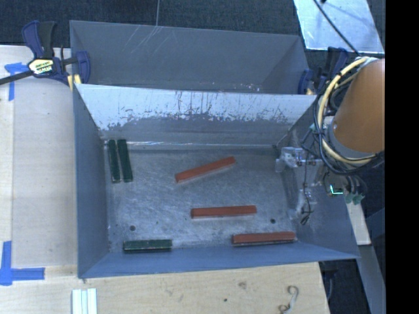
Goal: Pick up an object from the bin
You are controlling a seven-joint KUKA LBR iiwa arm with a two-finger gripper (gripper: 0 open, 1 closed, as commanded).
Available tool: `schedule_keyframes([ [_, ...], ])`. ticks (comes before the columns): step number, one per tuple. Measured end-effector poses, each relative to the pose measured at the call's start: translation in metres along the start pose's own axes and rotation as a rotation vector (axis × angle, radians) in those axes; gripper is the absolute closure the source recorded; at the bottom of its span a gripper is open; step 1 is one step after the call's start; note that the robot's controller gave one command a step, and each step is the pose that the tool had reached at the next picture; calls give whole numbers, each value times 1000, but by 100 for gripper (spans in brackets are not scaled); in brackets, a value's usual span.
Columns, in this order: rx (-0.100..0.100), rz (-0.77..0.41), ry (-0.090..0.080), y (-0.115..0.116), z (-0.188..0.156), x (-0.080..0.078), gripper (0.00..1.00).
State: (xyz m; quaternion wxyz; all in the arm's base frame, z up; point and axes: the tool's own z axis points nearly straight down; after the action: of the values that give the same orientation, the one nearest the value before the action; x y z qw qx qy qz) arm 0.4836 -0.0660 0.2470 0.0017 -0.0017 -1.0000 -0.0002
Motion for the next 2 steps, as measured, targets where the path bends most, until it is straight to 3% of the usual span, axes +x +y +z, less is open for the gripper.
schedule_keyframes([
  [1,-1,-92,0,88,181,-27,0],
  [2,0,-103,-7,99,147,-25,0],
])
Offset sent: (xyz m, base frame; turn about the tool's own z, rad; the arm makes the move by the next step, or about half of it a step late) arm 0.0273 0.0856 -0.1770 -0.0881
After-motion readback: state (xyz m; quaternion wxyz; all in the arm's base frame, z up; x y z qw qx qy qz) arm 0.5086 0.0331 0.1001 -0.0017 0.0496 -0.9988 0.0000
